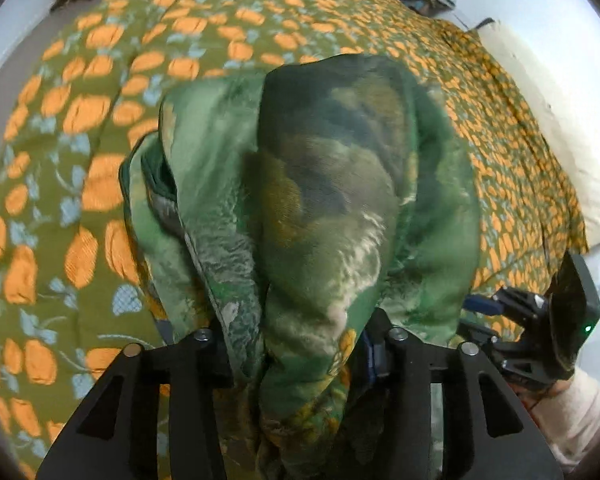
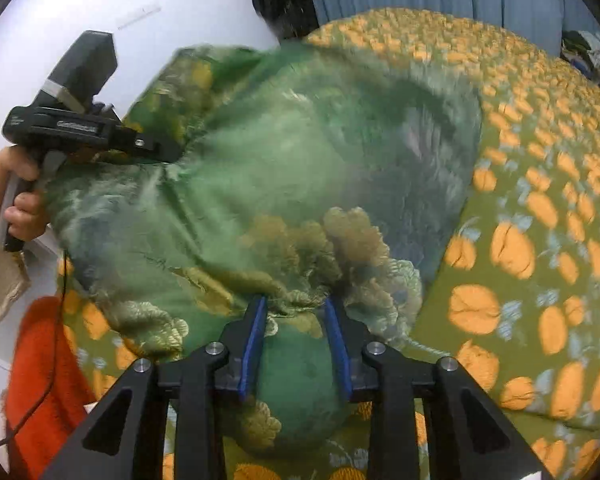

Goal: Fold large clothes

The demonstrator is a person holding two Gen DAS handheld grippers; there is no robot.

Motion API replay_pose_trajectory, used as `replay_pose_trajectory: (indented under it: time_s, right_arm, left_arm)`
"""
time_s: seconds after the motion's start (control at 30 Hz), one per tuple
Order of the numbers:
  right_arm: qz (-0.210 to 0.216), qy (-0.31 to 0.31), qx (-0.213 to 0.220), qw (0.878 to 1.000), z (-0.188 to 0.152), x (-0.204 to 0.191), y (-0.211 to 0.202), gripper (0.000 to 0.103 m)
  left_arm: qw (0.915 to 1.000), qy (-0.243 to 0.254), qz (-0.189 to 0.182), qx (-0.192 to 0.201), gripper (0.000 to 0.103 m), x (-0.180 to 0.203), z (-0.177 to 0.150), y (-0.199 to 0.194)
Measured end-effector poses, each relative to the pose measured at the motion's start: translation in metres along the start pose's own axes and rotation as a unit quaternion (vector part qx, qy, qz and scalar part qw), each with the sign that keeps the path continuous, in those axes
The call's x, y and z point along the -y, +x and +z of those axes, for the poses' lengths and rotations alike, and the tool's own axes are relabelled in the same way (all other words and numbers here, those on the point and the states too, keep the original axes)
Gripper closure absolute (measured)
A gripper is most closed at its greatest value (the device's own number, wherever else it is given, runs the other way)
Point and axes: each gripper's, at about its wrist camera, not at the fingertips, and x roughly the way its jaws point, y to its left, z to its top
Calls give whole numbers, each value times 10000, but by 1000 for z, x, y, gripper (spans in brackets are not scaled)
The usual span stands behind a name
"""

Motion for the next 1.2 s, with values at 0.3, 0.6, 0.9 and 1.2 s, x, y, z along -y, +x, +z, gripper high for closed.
replay_pose_trajectory:
  time_s: [0.3, 0.6, 0.9, 1.2]
  right_arm:
    - [135, 49, -288, 9995, 24, -7, -21, 73]
    - [201, 234, 286, 9991, 154, -11, 0, 70]
    - [-462, -137, -437, 9979, 162, -26, 131, 68]
    - [329, 192, -196, 9991, 148, -10, 69, 68]
  left_arm:
    - [9992, -183, -311, 158, 53, -13, -6, 6]
    - [9977, -276, -541, 294, 52, -27, -14, 7]
    - [9953, -551, -709, 372, 53, -56, -28, 15]
    - [9967, -384, -608, 370, 52, -50, -31, 9]
